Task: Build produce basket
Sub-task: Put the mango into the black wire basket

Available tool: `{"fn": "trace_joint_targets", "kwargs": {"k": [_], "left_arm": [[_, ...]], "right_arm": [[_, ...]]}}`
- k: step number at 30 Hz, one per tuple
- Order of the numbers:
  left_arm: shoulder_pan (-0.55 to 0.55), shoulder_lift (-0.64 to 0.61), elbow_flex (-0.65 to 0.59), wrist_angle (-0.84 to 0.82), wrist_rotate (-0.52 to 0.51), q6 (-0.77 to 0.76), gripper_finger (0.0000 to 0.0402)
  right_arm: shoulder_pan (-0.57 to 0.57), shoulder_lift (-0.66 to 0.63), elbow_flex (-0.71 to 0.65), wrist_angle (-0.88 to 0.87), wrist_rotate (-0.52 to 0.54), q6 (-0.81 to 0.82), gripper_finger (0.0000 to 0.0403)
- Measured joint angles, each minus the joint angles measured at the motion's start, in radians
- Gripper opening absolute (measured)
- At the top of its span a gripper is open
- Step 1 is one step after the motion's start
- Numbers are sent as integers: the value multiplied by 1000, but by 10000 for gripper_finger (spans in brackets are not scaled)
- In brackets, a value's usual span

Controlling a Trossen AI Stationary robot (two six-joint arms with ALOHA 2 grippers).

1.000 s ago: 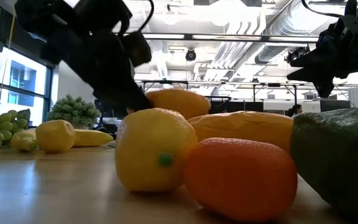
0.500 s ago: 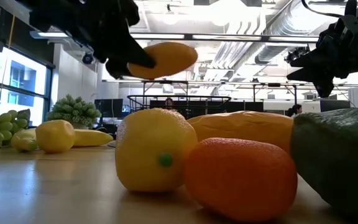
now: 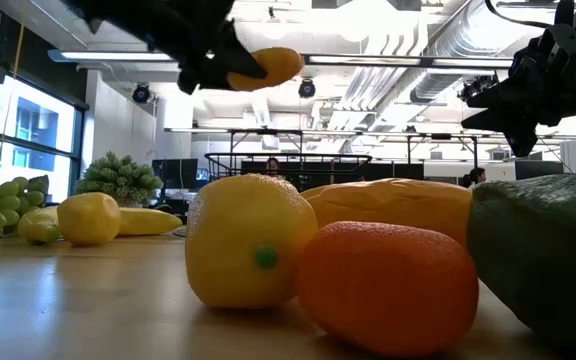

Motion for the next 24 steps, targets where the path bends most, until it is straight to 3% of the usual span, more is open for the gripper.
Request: {"fn": "trace_joint_targets", "kwargs": {"k": [15, 24], "left_arm": [[317, 17, 65, -48, 10, -51, 220], [425, 108, 65, -84, 65, -153, 221]], "right_arm": [[0, 0, 0, 0, 0, 0, 172], [0, 0, 0, 0, 0, 0, 172]]}}
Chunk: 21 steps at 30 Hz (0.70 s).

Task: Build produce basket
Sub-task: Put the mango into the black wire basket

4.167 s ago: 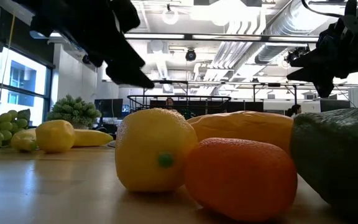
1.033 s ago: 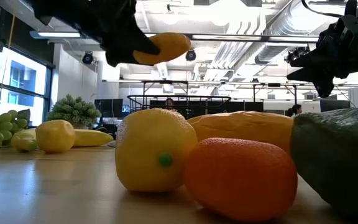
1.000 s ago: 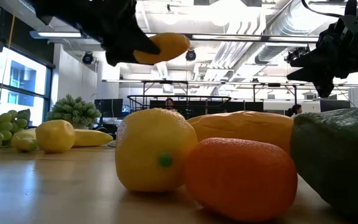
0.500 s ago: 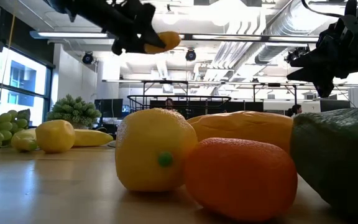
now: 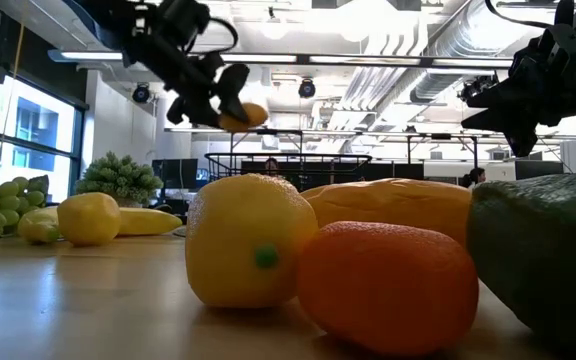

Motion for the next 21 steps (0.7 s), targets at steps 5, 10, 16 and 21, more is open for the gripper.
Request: {"fn": "trace_joint_targets", "kwargs": {"k": [5, 10, 16, 21], "left_arm": [[24, 54, 0, 0, 13, -5, 221], [26, 110, 0, -10, 13, 4, 221], [25, 152, 2, -1, 4, 7, 221], [25, 161, 3, 1, -1, 8, 227]], "right_arm": [[0, 0, 0, 0, 0, 0, 172], [0, 0, 0, 0, 0, 0, 172], [0, 0, 0, 0, 0, 0, 172], [0, 0, 0, 0, 0, 0, 172]]}}
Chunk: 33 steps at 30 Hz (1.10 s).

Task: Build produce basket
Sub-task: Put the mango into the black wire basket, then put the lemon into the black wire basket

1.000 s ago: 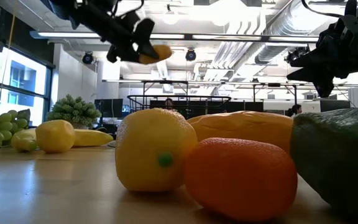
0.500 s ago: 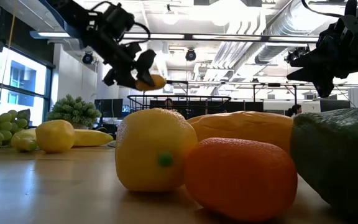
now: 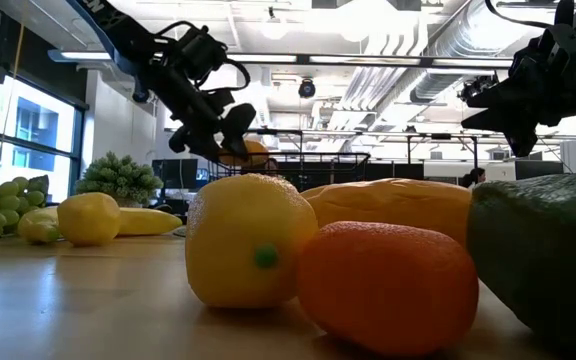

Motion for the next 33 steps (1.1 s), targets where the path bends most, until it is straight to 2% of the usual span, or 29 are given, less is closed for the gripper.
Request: {"fn": "trace_joint_targets", "kwargs": {"k": [12, 18, 28, 33], "left_arm": [[0, 1, 2, -11, -8, -1, 276], [0, 5, 40, -53, -2, -4, 297], [0, -6, 63, -71, 24, -2, 301], [0, -60, 63, -69, 65, 62, 301]], "right_arm": [[0, 0, 0, 0, 0, 0, 172], [0, 0, 0, 0, 0, 0, 172], [0, 0, 0, 0, 0, 0, 172], [0, 0, 0, 0, 0, 0, 172]]}}
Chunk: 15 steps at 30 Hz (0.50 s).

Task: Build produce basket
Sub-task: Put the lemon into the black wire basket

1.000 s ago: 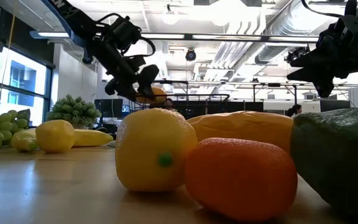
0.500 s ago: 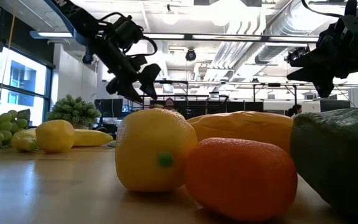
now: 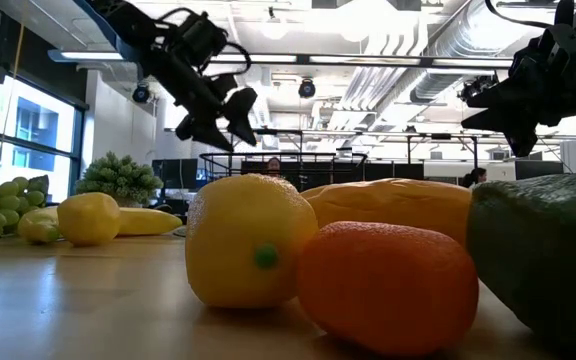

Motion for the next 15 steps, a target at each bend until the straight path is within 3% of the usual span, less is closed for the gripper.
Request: {"fn": "trace_joint_targets", "kwargs": {"k": [9, 15], "left_arm": [[-9, -152, 1, -112, 4, 3, 301], [-46, -249, 1, -224, 40, -116, 301]], "right_arm": [[0, 0, 0, 0, 0, 0, 172], [0, 0, 0, 0, 0, 0, 172]]}}
